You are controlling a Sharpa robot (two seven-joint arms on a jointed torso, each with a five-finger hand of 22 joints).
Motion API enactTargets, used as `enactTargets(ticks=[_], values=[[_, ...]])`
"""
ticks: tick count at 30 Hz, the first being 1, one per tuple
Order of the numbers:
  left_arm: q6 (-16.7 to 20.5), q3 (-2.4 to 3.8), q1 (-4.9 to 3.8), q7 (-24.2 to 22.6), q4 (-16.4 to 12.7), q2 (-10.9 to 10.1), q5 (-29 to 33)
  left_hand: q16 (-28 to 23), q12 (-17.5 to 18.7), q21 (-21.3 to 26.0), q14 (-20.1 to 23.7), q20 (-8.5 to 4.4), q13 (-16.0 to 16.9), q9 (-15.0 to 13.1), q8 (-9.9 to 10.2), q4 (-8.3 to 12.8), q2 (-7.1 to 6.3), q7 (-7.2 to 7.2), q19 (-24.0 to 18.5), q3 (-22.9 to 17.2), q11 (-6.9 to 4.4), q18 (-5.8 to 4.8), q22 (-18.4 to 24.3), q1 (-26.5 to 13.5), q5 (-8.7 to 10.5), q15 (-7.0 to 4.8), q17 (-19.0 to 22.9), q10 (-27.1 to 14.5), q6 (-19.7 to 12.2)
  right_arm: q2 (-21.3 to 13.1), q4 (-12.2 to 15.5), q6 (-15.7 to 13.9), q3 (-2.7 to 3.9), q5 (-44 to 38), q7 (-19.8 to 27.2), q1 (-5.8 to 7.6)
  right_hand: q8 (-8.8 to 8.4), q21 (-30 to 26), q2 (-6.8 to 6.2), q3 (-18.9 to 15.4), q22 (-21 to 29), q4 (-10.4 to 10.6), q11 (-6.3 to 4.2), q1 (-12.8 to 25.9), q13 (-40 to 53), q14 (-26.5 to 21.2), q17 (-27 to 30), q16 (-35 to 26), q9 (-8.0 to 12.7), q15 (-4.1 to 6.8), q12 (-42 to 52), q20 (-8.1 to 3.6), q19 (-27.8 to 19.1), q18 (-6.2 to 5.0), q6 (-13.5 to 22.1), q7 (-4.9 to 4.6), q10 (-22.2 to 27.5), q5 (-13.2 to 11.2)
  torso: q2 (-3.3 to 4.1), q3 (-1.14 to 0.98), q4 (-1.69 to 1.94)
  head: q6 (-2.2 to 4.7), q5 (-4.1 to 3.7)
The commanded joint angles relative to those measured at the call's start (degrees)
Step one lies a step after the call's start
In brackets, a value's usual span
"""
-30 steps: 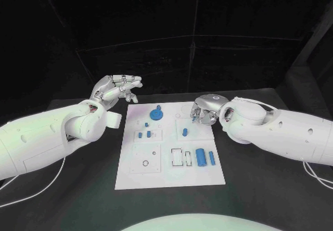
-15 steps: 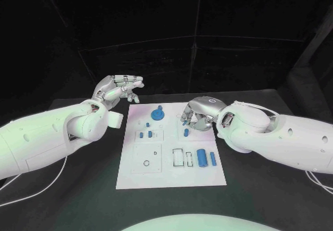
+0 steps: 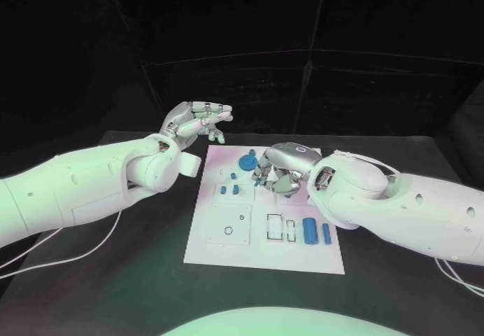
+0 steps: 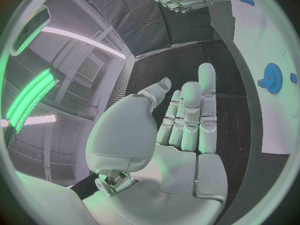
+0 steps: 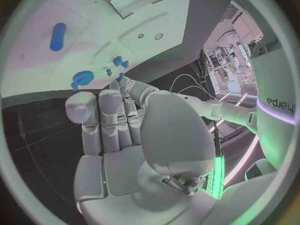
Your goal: Assemble the parts on the task board
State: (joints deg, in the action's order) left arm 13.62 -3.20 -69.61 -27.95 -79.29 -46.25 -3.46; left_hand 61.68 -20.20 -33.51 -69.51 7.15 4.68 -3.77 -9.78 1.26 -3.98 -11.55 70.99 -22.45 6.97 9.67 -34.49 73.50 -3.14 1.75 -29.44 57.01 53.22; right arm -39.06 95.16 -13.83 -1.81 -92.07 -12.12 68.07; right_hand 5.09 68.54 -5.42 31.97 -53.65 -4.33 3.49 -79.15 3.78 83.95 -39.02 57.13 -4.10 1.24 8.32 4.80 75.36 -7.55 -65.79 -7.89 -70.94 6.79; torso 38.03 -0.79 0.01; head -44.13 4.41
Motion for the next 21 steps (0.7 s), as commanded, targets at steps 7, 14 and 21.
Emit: enactTargets(ticks=[7,14,21], values=[[-0.33,0.04,-0.1,-0.26,0.86,0.83,0.17,0.27,-0.51,0.32,0.42,0.22,0.12,-0.1,-0.08,0.14,0.24,0.01,-0.05,0.36,0.17,0.7,0.09,0.17,-0.21,0.21,0.07,-0.54,-0.67,4.21,-3.41,2.0,-0.12,-0.5,2.24,-1.66,0.05,0.36,0.03,0.33,-0.13,-0.07,0.02,0.57,0.01,0.15,-0.19,0.35,-0.04,0.24,0.0,-0.3,-0.02,0.43,-0.36,0.1,-0.23,0.18,0.04,0.01,-0.01,-1.44,2.97],[-0.39,0.04,-0.11,-0.23,1.0,1.26,0.17,0.27,-0.51,0.32,0.42,0.22,0.12,-0.1,-0.08,0.14,0.24,0.01,-0.05,0.36,0.17,0.7,0.09,0.17,-0.21,0.21,0.07,-0.54,-0.67,6.01,-5.06,3.15,-0.33,-1.75,2.44,-3.42,0.0,0.42,0.05,0.39,-0.18,-0.07,0.05,0.64,0.0,0.15,-0.26,0.47,-0.02,0.23,-0.05,-0.31,-0.04,0.44,-0.3,0.07,-0.18,0.18,0.1,-0.11,-0.09,-2.28,4.09],[-0.45,0.04,-0.11,-0.1,1.05,1.46,0.17,0.27,-0.51,0.32,0.42,0.22,0.12,-0.1,-0.08,0.14,0.24,0.01,-0.05,0.36,0.17,0.7,0.09,0.17,-0.21,0.21,0.07,-0.54,-0.67,6.91,-5.91,4.35,-0.47,-2.52,2.19,-4.55,-0.07,0.47,0.07,0.48,-0.22,-0.13,0.08,0.67,-0.01,0.13,-0.24,0.54,0.01,0.21,-0.12,-0.31,-0.08,0.44,-0.22,0.04,-0.1,0.25,0.02,-0.11,-0.2,-2.71,4.24]])
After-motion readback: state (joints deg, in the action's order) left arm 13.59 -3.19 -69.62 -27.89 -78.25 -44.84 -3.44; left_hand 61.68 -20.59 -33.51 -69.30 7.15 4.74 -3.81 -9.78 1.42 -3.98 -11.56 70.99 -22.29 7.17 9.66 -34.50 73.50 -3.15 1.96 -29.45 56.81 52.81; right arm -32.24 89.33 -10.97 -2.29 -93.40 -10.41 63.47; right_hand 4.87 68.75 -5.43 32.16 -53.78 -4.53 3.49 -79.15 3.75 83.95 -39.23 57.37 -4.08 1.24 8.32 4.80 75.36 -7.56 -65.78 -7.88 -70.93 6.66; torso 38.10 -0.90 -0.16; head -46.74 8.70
